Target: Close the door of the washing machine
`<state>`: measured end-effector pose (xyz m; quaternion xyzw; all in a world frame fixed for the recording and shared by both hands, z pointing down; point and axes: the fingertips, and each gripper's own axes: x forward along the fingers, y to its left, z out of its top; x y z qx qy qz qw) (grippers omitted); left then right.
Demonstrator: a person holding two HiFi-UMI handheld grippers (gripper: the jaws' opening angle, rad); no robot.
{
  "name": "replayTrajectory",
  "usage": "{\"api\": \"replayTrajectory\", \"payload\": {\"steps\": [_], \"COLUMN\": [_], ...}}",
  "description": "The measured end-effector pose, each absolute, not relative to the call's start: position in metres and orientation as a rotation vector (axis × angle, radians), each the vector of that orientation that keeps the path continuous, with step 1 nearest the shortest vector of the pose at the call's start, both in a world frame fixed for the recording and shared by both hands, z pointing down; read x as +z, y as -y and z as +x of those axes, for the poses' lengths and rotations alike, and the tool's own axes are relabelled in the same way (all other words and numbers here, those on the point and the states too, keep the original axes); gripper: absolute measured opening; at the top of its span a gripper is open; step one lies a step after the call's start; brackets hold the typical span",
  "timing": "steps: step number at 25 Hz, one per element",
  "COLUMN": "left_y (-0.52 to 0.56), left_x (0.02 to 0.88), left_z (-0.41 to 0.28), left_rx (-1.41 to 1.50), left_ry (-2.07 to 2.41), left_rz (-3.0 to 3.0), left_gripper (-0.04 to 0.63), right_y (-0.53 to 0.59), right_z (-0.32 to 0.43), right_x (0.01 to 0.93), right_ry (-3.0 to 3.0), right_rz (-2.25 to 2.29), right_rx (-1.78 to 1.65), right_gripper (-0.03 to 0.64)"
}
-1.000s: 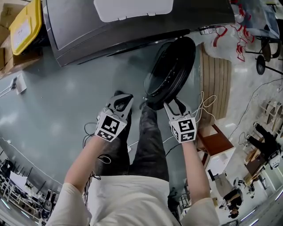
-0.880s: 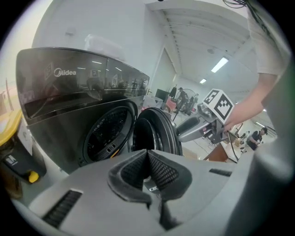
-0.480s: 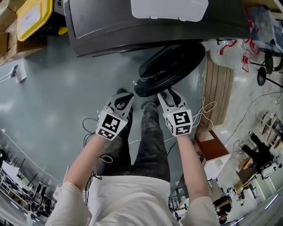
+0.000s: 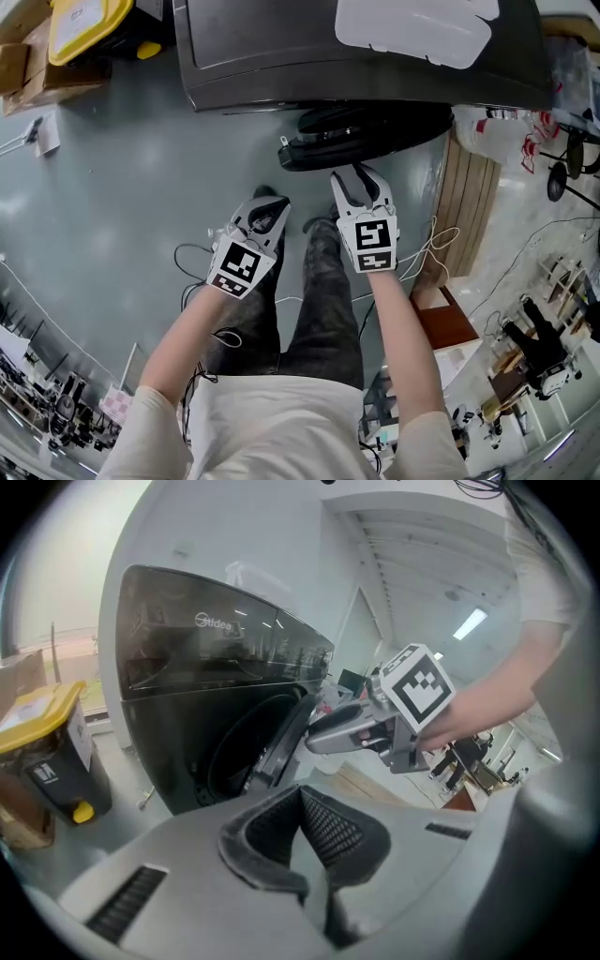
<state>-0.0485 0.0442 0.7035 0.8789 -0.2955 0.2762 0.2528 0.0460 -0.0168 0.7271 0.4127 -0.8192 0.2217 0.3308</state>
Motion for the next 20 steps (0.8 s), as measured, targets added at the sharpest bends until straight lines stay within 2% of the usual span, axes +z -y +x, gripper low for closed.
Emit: {"api": "replayTrajectory", "payload": {"steps": [14, 16, 20], "left_y": [-0.031, -0.032, -0.031], "left_x": [0.709, 0.712, 0.720], "left_z": [-0.097, -0.104, -0.117], "left_rx": [0.715, 0.713, 0.713], "left_ry": [0.904, 0.912, 0.926], "left_rz": [2.323, 2.313, 2.297], "left_gripper": [0.008, 0.008, 0.008], "right_y": [0.080, 0.086, 0.092], "right_z": [0.007, 0.008, 0.014], "right_x": [0.720, 0.720, 0.721], "right_ry": [2.152, 2.138, 2.102], "right_rz": [1.283, 1.341, 1.443], "right_rx": [0.562, 0.564, 0.560], "right_gripper": [0.175, 0.160, 0.083]}}
